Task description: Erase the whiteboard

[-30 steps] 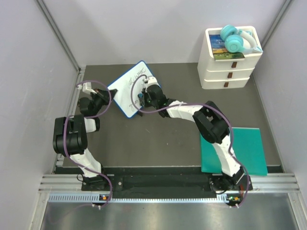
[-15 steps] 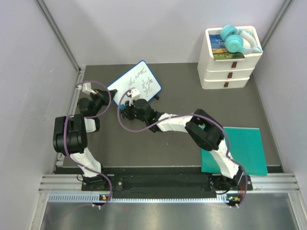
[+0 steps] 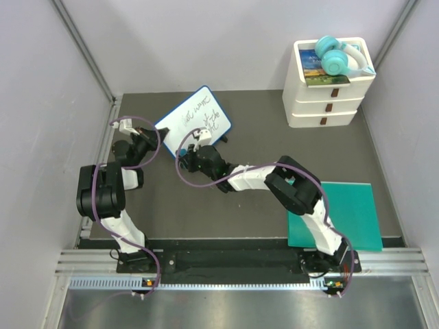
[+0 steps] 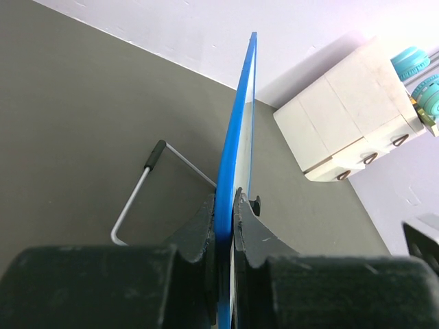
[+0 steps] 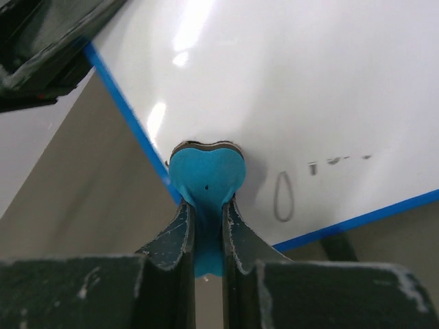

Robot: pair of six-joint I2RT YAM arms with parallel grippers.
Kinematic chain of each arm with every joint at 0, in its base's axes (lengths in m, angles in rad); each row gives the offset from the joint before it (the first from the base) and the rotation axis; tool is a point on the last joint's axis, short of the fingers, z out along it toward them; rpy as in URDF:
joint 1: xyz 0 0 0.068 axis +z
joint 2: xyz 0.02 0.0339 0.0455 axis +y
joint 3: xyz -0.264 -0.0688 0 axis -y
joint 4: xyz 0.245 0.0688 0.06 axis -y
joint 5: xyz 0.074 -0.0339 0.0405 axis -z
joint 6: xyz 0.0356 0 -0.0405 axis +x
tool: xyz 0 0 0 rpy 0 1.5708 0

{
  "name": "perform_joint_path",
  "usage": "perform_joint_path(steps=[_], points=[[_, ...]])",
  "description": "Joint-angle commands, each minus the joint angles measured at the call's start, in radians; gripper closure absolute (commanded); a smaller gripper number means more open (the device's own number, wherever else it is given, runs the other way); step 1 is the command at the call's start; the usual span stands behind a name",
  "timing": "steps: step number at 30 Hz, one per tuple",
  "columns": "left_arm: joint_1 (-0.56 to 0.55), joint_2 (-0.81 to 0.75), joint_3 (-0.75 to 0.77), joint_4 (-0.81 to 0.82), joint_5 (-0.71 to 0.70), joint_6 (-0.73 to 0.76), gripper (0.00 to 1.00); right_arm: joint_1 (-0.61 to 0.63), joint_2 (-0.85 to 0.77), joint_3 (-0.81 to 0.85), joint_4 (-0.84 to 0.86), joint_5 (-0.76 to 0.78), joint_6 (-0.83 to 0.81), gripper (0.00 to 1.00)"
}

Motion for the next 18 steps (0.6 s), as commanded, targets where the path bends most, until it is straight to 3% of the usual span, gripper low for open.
perform_joint_path(steps=[1, 8, 18], points=[[-0.006, 0.017, -0.025, -0.082, 0.01, 0.133, 1.0, -0.112, -0.012, -0.022, -0.081, -0.011, 0.091, 1.0], [-0.005, 0.019, -0.025, -0.079, 0.014, 0.128, 1.0, -0.122, 0.004, 0.08, -0.154, 0.021, 0.166, 1.0], [-0.008, 0.02, -0.025, -0.077, 0.014, 0.127, 1.0, -0.121, 0.033, -0.001, -0.08, 0.08, 0.32, 1.0]])
